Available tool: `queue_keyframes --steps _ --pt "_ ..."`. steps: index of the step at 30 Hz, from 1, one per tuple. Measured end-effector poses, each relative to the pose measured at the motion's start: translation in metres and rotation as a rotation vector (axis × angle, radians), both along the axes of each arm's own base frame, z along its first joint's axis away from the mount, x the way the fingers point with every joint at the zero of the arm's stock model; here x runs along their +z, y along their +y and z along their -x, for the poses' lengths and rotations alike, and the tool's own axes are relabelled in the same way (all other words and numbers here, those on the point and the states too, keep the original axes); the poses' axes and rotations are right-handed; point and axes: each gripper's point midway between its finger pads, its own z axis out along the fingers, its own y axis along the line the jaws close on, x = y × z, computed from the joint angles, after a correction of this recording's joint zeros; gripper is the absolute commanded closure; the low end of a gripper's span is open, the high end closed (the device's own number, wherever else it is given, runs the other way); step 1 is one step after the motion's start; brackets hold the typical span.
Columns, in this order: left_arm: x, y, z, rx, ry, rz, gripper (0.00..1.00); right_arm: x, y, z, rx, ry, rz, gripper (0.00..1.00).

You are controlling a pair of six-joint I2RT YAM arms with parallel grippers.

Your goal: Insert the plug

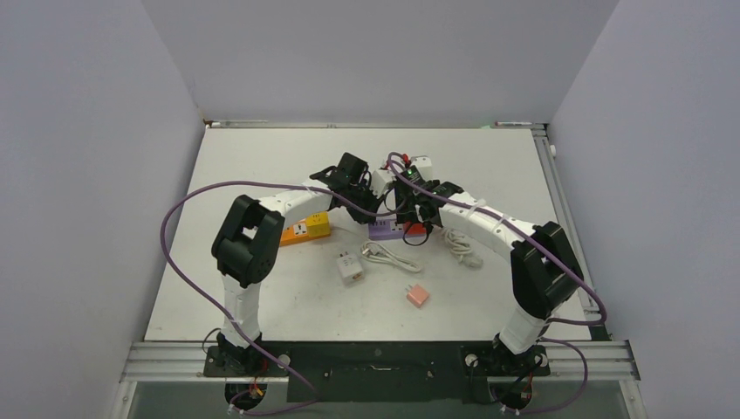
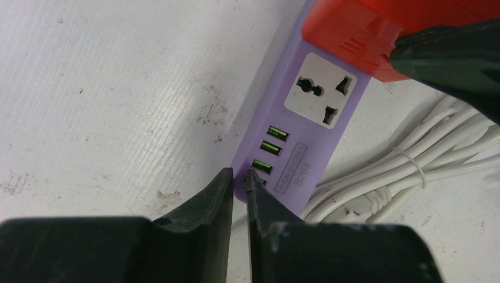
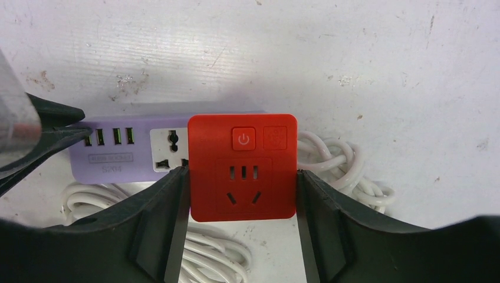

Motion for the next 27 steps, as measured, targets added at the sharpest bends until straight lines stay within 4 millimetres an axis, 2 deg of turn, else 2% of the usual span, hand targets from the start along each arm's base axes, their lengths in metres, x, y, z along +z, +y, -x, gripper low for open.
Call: queue_keyframes --steps 6,10,12,15,17,19,22,24,26,27 --pt "0.000 0.000 0.001 -0.002 0.002 0.001 0.92 -0.002 0.000 -0.002 0.005 -0.022 0.002 0.84" --pt "0.000 0.000 0.001 -0.004 0.001 0.001 0.93 -0.003 0.000 -0.003 0.009 -0.036 0.003 0.85" --pt "0.000 0.000 0.001 -0.005 0.000 0.001 0.92 -0.004 0.000 -0.004 0.011 -0.043 0.001 0.83" --pt "0.001 0.000 0.001 -0.004 0.001 0.002 0.77 -0.004 0.000 -0.004 0.013 -0.050 -0.003 0.70" --pt "0.002 0.000 0.003 -0.001 0.011 0.002 0.65 -0.003 0.000 -0.005 0.012 -0.054 -0.006 0.54" --pt "0.003 0.001 0.006 0.007 0.031 0.006 0.54 -0.003 0.000 -0.006 0.010 -0.057 -0.012 0.44" --pt "0.010 0.004 0.012 0.029 0.081 0.030 0.38 -0.002 -0.001 -0.009 0.002 -0.052 -0.035 0.32" --pt "0.020 0.006 0.014 0.050 0.115 0.057 0.25 -0.003 -0.002 -0.011 -0.009 -0.043 -0.056 0.21" --pt "0.037 0.008 0.011 0.070 0.120 0.097 0.08 -0.010 -0.005 -0.011 -0.020 -0.014 -0.061 0.13" --pt "0.048 0.009 0.009 0.080 0.113 0.121 0.04 -0.016 -0.007 -0.009 -0.020 0.008 -0.056 0.10"
